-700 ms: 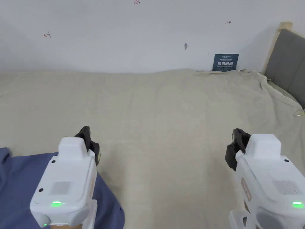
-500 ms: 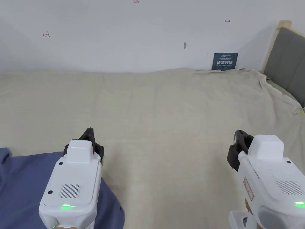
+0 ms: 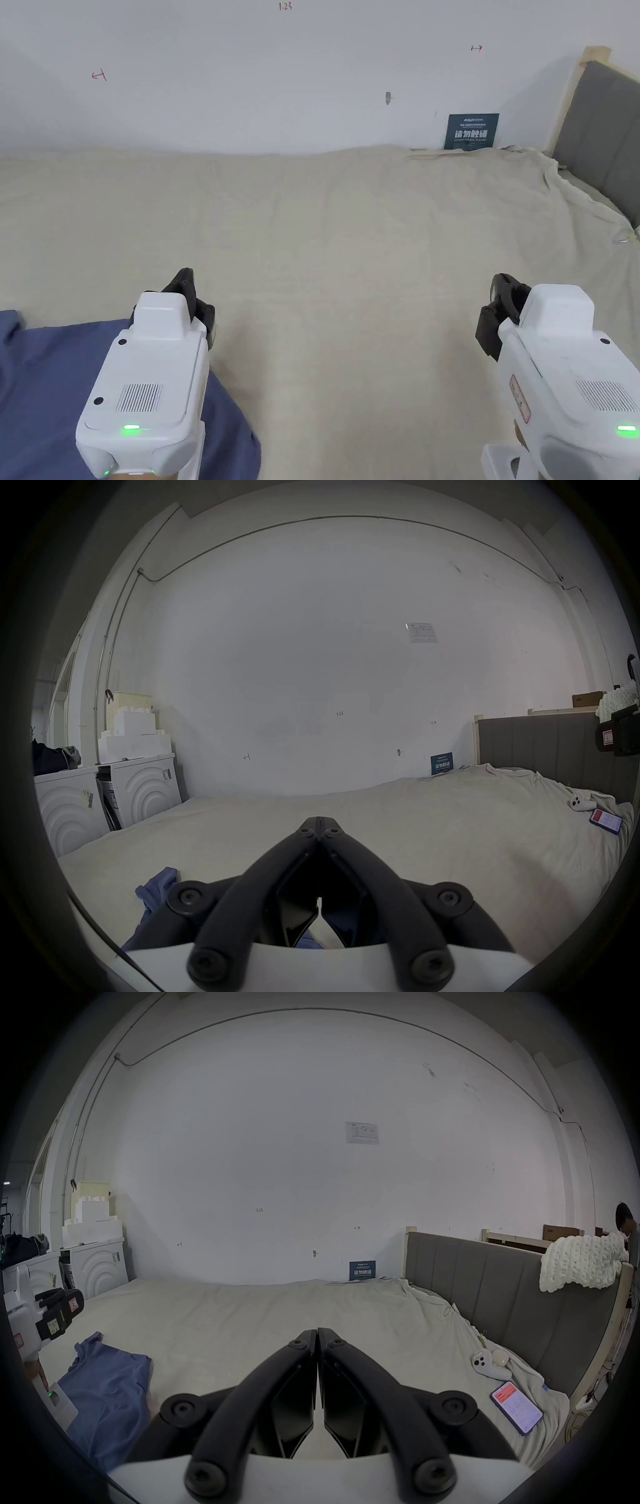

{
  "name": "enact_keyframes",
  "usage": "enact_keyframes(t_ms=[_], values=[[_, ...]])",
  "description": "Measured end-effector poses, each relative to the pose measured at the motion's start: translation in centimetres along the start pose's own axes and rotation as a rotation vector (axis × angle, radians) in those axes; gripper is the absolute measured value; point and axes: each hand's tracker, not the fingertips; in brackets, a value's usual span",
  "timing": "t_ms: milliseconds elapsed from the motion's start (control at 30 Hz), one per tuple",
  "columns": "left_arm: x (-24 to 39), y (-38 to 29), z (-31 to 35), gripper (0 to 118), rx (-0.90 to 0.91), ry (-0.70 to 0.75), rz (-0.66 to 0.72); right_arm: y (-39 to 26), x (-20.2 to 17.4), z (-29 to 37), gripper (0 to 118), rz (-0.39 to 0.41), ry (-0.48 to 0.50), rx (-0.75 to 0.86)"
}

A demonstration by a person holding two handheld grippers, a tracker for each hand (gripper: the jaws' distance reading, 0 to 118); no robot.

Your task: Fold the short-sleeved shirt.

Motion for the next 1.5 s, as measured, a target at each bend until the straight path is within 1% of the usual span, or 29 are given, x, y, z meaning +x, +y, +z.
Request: enact_keyframes(t_ms=[1133,1333,1500], values=[[-0.2,0.3,0.2,0,0.008,0.008,0.001,0.2,0.1,0.3,1,0.007,0.005,0.002],[-1.6,0.2,0.7,0,0.009,0.029,0.005,0.6,-1.2,0.3,1,0.024,0.026,0.013],[-4.6,0.1,1.7,0,0.003,0.095,0.005,0.9,-3.9,-0.1,1,0.036,0.084,0.025]])
